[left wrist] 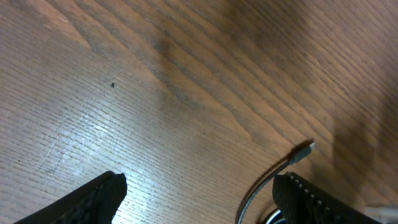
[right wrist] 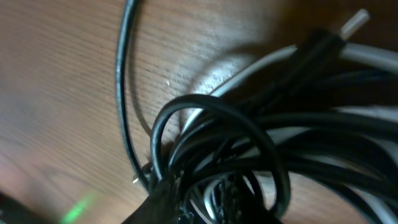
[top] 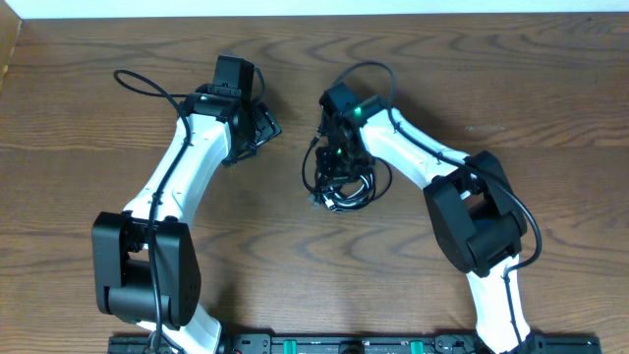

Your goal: Untangle cables

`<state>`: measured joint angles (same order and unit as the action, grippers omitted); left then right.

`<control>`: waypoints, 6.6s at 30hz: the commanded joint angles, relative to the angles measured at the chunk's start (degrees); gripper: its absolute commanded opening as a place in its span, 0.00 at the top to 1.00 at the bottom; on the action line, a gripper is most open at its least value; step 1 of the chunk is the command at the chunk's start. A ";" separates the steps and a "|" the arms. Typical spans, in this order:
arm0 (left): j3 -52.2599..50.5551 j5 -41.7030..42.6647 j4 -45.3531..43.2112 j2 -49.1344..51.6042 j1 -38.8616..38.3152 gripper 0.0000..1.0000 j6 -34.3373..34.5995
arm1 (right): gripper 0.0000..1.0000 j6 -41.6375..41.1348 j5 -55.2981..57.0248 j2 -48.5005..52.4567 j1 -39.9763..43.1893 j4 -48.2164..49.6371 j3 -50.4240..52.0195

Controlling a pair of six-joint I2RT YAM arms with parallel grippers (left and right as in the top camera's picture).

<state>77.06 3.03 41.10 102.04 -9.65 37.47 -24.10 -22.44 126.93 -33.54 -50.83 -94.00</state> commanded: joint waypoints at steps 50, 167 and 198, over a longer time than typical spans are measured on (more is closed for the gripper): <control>-0.46 -0.72 0.13 0.72 -0.09 0.18 -0.31 | 0.50 -35.06 -18.16 -0.07 10.54 1.86 -1.95; -0.46 27.89 -8.26 14.91 -1.14 0.48 -13.16 | 0.99 -8.00 -12.55 -0.07 3.87 9.92 -1.88; -0.83 22.62 -8.48 15.67 -2.27 0.92 -9.68 | 0.99 -8.61 -29.35 -0.07 9.25 12.70 -1.88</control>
<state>76.79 26.57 32.51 116.64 -11.79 27.86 -32.47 -48.69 126.39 -25.15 -38.02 -94.91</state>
